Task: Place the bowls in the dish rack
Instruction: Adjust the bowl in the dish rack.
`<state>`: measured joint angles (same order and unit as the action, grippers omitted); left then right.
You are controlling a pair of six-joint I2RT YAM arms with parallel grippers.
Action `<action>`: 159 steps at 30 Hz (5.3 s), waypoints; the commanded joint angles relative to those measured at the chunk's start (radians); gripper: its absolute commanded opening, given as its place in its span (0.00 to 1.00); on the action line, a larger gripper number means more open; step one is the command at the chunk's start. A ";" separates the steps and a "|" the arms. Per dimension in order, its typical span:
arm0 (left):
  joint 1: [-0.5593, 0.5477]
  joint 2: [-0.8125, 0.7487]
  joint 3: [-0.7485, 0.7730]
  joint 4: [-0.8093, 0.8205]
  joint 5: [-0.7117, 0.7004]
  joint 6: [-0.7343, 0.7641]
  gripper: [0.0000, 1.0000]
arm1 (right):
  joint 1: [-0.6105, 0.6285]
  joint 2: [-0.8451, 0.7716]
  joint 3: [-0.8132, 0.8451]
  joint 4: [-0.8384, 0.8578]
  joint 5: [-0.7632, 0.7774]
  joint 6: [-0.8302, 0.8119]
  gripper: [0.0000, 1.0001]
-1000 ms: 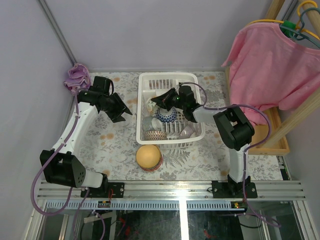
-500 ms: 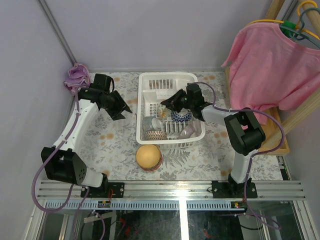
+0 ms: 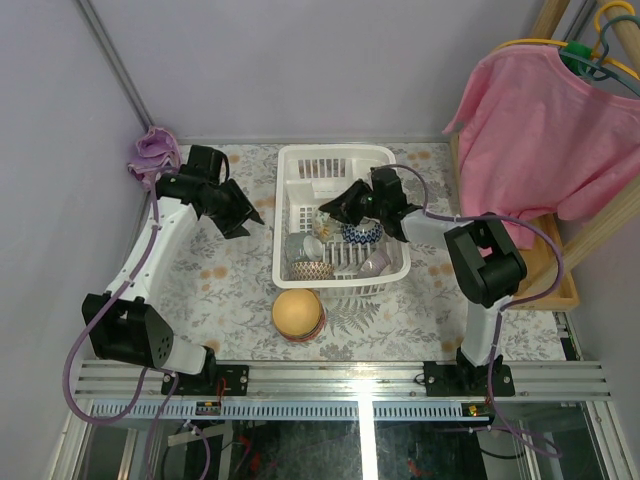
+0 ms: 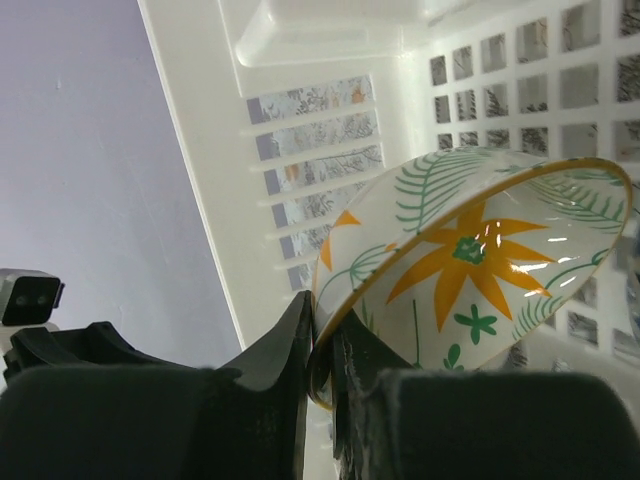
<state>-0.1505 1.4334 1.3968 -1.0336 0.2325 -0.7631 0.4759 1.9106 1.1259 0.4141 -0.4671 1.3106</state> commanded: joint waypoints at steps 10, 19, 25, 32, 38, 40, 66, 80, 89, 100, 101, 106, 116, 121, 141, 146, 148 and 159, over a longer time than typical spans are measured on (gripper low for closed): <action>-0.006 0.024 0.067 -0.036 -0.016 0.027 0.43 | 0.003 0.214 0.279 0.308 -0.096 0.152 0.00; -0.006 0.047 0.094 -0.045 -0.024 0.033 0.43 | 0.013 0.168 0.185 0.136 -0.102 0.024 0.07; -0.007 0.056 0.096 -0.045 -0.028 0.031 0.43 | 0.011 0.123 0.135 0.070 -0.097 -0.038 0.10; -0.008 0.061 0.102 -0.045 -0.030 0.031 0.43 | 0.005 0.080 0.122 -0.027 -0.092 -0.106 0.16; -0.011 0.063 0.106 -0.045 -0.033 0.030 0.43 | -0.006 0.055 0.117 -0.075 -0.096 -0.137 0.26; -0.011 0.065 0.107 -0.046 -0.034 0.029 0.43 | -0.007 0.049 0.121 -0.088 -0.099 -0.150 0.23; -0.019 0.039 0.143 -0.049 -0.022 0.037 0.46 | -0.025 -0.037 0.486 -0.510 -0.120 -0.389 0.00; -0.020 0.152 0.213 -0.029 -0.058 0.088 0.56 | -0.126 -0.275 0.271 -0.743 -0.081 -0.616 0.00; -0.021 0.245 0.222 0.028 -0.075 0.099 0.57 | -0.158 -0.300 0.080 -0.558 -0.174 -0.577 0.00; -0.049 0.357 0.218 0.077 -0.070 0.145 0.54 | -0.162 -0.181 -0.022 -0.265 -0.294 -0.481 0.00; -0.051 0.361 0.212 0.081 -0.070 0.148 0.54 | -0.161 -0.166 -0.019 -0.246 -0.298 -0.475 0.00; -0.053 0.375 0.204 0.084 -0.074 0.161 0.54 | -0.160 -0.089 0.010 -0.131 -0.340 -0.414 0.00; -0.060 0.387 0.203 0.083 -0.075 0.172 0.53 | -0.158 -0.033 0.092 0.022 -0.465 -0.302 0.00; -0.060 0.395 0.215 0.076 -0.083 0.179 0.52 | -0.160 -0.128 0.208 -0.254 -0.365 -0.496 0.00; -0.070 0.405 0.228 0.054 -0.121 0.189 0.49 | -0.175 0.179 0.650 -0.326 -0.437 -0.493 0.00; -0.071 0.413 0.227 0.054 -0.122 0.187 0.49 | -0.170 0.209 0.670 -0.448 -0.442 -0.581 0.00; -0.073 0.415 0.228 0.055 -0.124 0.186 0.49 | -0.170 0.209 0.659 -0.496 -0.436 -0.621 0.00; -0.072 0.420 0.235 0.053 -0.131 0.186 0.48 | -0.170 0.137 0.492 -0.585 -0.428 -0.731 0.00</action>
<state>-0.2165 1.8389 1.6058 -0.9794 0.1223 -0.5896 0.3187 2.0892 1.6810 -0.0654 -0.8860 0.6388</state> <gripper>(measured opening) 0.489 0.061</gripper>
